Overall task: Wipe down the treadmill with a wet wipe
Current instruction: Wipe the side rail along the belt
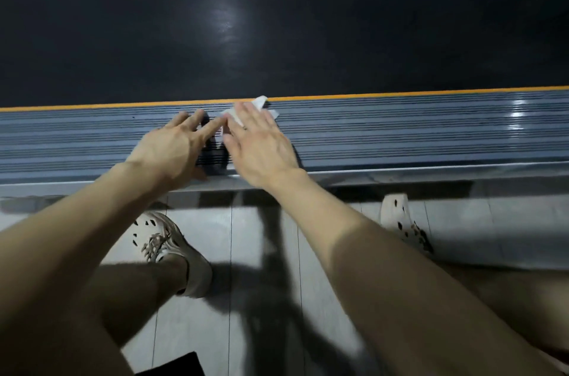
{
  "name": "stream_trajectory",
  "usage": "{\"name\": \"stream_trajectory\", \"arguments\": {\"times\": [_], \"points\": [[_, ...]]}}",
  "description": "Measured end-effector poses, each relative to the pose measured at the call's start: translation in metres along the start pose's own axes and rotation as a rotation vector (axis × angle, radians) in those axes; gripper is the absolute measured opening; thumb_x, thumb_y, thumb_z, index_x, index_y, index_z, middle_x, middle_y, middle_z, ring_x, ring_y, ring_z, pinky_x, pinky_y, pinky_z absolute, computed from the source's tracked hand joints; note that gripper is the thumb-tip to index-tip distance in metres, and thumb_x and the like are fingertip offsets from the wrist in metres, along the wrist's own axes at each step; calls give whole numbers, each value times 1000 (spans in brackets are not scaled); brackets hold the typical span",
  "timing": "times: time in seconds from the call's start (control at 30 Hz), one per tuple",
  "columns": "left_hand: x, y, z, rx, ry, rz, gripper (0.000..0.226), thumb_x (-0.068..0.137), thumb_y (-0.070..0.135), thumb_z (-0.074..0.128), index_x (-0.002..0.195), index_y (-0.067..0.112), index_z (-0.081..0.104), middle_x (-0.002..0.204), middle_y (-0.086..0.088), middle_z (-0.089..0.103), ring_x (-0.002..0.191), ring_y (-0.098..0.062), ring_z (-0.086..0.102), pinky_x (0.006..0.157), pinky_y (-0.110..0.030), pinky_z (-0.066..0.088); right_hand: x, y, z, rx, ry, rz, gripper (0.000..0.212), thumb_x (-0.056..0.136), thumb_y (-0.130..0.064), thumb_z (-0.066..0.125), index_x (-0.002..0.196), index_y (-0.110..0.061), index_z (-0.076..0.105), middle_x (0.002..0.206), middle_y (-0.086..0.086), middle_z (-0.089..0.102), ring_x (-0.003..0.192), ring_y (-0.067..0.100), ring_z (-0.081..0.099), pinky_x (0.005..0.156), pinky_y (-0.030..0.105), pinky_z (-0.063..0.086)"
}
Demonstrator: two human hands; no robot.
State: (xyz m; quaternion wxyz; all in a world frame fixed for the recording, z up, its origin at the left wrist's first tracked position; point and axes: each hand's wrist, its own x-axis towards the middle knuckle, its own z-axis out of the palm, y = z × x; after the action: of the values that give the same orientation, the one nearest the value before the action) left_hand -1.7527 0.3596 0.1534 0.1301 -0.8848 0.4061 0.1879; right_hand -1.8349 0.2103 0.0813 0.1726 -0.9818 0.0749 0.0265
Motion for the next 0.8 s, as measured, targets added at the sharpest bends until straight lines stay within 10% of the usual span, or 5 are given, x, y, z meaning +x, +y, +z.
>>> {"name": "stream_trajectory", "arguments": {"times": [0.27,0.37,0.47,0.57,0.8], "points": [[6,-15,11,60,99,40,108,85,58,81,170,38,15,171,1,34,149,-28,47,98,-51,58,-73,162,-41,-65,196,675,73,108,-58,13,171,-20,18,179,9,9,166,25,4,133,51,6],[4,-15,13,36,105,23,107,88,62,76,170,43,10,176,6,20,159,-23,32,108,-46,54,-46,81,-8,-108,302,425,70,109,-50,30,165,-9,36,172,17,31,162,32,23,131,52,18],[1,-17,14,16,106,21,103,90,67,71,169,44,9,176,9,17,160,-19,29,111,-45,51,-35,-17,17,2,56,-12,63,109,-47,41,165,-16,38,175,7,25,164,24,14,133,46,10],[0,-15,12,2,116,11,102,90,67,71,169,45,10,176,10,16,160,-17,28,111,-44,50,-48,-4,12,-23,33,-65,61,111,-49,32,167,-24,34,177,1,21,165,19,9,134,46,6],[2,-17,17,-31,126,-2,105,86,62,77,168,47,13,176,11,17,160,-17,28,109,-45,52,-134,120,-25,-112,259,647,68,113,-56,13,171,-20,13,179,9,8,166,25,2,133,54,11]]}}
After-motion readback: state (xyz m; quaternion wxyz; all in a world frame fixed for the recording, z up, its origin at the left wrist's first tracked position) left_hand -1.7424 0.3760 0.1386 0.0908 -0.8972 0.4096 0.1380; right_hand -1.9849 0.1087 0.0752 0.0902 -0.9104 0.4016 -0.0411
